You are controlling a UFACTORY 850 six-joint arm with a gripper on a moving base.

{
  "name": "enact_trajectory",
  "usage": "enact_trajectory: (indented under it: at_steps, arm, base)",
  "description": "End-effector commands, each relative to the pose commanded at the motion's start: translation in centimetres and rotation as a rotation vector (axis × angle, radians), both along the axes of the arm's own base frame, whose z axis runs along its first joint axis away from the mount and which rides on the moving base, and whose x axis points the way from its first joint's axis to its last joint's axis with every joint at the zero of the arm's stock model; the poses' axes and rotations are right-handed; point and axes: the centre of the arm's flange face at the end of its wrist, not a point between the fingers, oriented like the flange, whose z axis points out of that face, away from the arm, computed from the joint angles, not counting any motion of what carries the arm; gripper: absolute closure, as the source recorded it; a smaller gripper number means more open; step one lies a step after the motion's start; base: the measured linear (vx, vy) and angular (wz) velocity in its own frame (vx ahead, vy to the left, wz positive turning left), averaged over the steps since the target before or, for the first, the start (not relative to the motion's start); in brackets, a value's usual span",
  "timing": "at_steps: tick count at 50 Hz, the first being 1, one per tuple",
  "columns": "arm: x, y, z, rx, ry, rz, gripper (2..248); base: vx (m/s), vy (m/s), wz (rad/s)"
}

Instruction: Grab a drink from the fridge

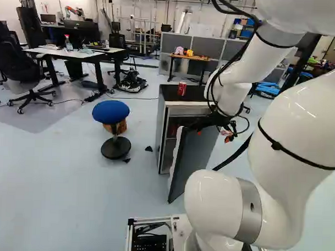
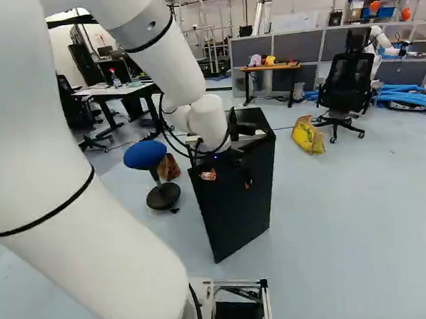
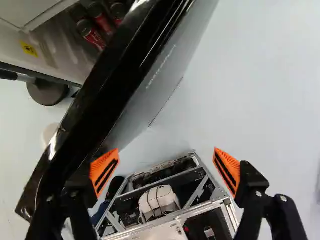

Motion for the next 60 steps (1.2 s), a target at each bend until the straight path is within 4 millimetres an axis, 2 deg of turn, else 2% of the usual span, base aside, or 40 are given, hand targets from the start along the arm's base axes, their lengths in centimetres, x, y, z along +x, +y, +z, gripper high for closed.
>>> enact_trajectory:
  at_steps: [15,33,60]
  arm:
    - [1.0,2.7,0.1,-0.013,-0.024,0.082,3]
    - [3.6,5.4,0.2,-0.025,-0.051,0.175,3]
    - [8.4,7.5,0.4,-0.041,-0.089,0.255,3]
  base:
    - [0.0,0.0,0.0]
    - [0.0,0.0,0.0]
    - [0.0,0.0,0.0]
